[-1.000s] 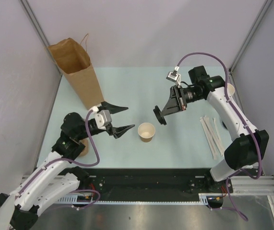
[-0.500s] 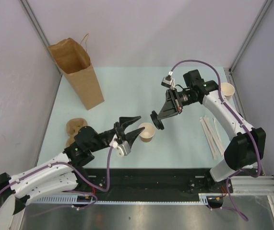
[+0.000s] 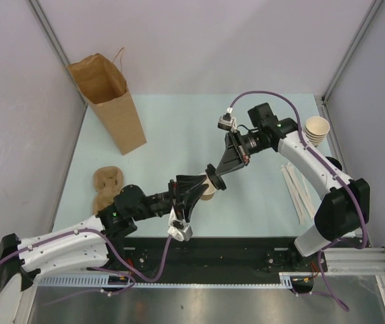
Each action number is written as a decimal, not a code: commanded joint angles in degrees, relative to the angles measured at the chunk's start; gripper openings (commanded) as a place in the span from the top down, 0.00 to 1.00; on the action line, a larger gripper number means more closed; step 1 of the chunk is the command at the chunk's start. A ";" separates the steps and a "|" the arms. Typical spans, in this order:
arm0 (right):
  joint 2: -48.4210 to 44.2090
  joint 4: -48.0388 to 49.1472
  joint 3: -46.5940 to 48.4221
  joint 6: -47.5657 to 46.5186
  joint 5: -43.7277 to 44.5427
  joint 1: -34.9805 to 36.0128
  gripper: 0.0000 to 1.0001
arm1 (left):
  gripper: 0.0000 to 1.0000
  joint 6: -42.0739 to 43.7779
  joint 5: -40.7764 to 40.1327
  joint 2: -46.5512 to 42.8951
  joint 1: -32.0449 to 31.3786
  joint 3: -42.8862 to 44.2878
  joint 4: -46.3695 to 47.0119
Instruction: Pack the takeout coffee
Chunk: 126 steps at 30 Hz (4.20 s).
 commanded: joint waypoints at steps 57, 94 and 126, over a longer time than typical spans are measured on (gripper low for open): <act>-2.22 44.91 -3.29 33.43 3.37 -28.08 0.03 | 1.00 -33.57 -18.14 24.22 -0.23 36.26 -55.88; -19.27 8.44 -8.91 -13.08 47.42 -20.19 0.00 | 1.00 -75.61 -11.72 54.52 17.00 62.84 -75.79; -20.85 11.95 -16.21 -9.38 48.56 -13.86 0.00 | 0.92 -74.82 -13.30 61.29 18.05 65.21 -77.81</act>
